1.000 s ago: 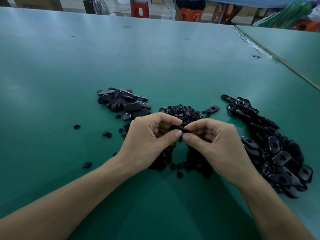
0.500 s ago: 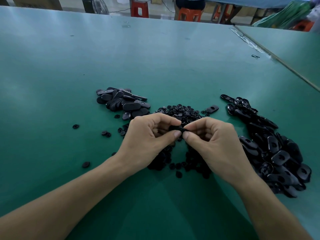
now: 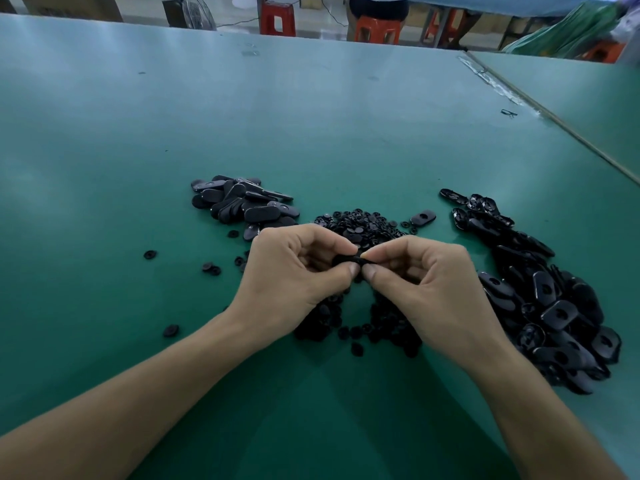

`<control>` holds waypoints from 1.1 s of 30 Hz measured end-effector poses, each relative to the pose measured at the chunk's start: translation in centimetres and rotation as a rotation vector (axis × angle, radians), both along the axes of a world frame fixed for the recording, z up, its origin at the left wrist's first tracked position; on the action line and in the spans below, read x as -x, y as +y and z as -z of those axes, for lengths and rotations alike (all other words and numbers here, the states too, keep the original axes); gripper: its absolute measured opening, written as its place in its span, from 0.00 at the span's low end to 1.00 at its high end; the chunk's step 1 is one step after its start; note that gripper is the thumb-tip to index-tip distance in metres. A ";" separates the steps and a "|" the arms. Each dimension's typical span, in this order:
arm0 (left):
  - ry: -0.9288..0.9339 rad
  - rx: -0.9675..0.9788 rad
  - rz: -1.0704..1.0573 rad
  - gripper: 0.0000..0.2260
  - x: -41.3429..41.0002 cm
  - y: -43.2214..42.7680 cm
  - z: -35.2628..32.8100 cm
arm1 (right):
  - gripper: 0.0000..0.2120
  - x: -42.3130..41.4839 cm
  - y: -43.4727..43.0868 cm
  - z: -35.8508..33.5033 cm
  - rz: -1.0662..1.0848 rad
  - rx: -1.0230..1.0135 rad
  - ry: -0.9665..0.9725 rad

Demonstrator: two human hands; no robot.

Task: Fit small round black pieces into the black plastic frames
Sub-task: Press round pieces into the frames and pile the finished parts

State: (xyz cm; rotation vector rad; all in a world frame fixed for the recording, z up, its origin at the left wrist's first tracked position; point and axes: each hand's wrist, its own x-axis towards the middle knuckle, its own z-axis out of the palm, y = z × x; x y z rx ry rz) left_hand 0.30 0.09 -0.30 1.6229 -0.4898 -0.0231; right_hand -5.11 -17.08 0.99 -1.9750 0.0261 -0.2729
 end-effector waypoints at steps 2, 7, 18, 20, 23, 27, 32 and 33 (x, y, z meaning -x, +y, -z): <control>-0.020 -0.016 -0.030 0.11 -0.1 0.0 -0.1 | 0.05 -0.2 -0.2 -0.1 0.045 0.057 -0.023; -0.048 -0.016 -0.155 0.10 -1.7 0.9 -1.4 | 0.14 -1.6 -1.7 -0.7 0.280 0.437 -0.039; -0.142 -0.266 -0.474 0.11 -7.3 5.4 -0.7 | 0.33 -6.3 -4.6 -1.4 0.196 0.977 0.464; -0.159 -0.335 -0.504 0.10 -7.6 5.8 -0.3 | 0.28 -6.3 -4.8 -1.2 0.215 1.010 0.419; -0.221 -0.451 -0.554 0.05 -7.6 6.1 0.1 | 0.18 -5.9 -4.9 -0.8 0.302 0.932 0.263; -0.242 -0.518 -0.609 0.06 -7.2 5.7 -0.1 | 0.13 -5.1 -4.6 -1.0 0.357 0.745 0.177; -0.224 -0.281 -0.404 0.05 -4.4 2.7 -1.7 | 0.05 -3.9 -3.1 -2.2 0.321 0.320 -0.015; -0.153 -0.206 -0.312 0.02 -3.5 1.9 -1.7 | 0.06 -3.6 -2.6 -2.2 0.261 0.217 -0.012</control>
